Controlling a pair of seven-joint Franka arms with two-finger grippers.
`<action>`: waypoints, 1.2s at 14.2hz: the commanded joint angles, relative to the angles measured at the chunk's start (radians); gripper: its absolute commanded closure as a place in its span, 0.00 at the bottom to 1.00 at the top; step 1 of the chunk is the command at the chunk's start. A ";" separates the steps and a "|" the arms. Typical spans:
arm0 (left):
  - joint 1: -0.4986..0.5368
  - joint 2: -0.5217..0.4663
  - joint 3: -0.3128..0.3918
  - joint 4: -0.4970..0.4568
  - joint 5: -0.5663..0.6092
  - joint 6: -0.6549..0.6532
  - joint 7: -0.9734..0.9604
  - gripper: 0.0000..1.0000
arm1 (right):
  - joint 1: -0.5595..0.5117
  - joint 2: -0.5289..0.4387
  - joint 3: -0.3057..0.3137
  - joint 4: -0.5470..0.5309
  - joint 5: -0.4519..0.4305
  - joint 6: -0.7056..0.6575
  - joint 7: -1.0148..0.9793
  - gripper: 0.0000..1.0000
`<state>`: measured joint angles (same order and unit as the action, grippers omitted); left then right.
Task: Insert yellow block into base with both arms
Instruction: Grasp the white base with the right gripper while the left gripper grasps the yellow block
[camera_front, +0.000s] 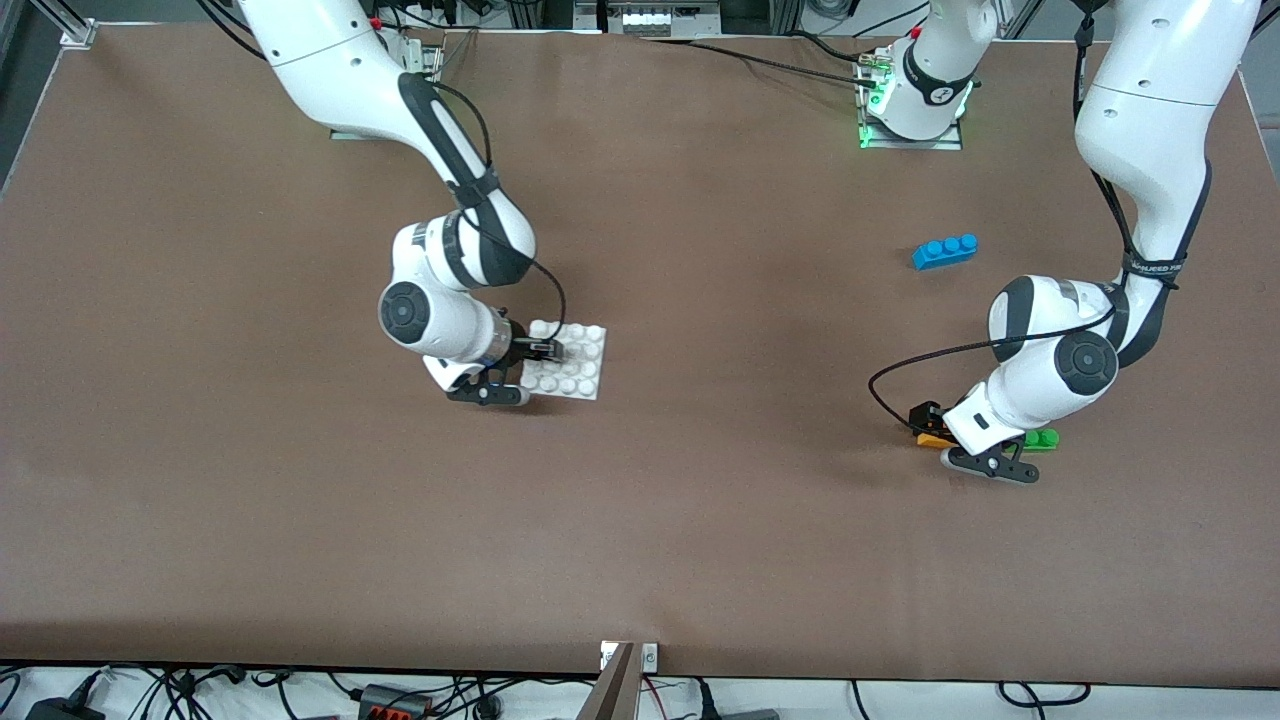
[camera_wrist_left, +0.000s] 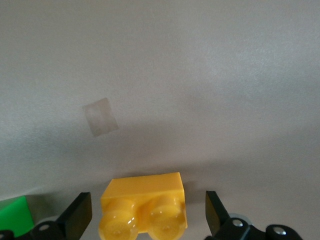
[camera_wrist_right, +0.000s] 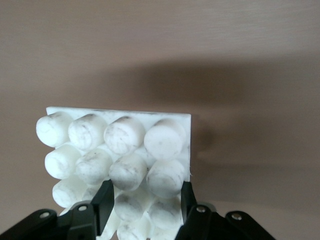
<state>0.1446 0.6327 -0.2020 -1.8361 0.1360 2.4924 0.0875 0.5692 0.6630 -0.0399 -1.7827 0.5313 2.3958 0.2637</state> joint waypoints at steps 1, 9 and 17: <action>0.001 -0.018 0.004 -0.022 0.014 0.017 0.018 0.00 | 0.099 0.160 -0.008 0.155 0.027 0.040 0.133 0.49; 0.003 -0.018 0.004 -0.022 0.014 0.017 0.061 0.27 | 0.195 0.257 -0.008 0.324 0.021 0.042 0.135 0.48; 0.000 -0.031 0.003 -0.017 0.014 0.002 0.060 0.37 | 0.245 0.253 -0.009 0.350 0.003 0.043 0.100 0.45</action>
<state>0.1445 0.6290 -0.2007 -1.8377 0.1361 2.4970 0.1300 0.7963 0.8597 -0.0424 -1.4665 0.5309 2.4269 0.3890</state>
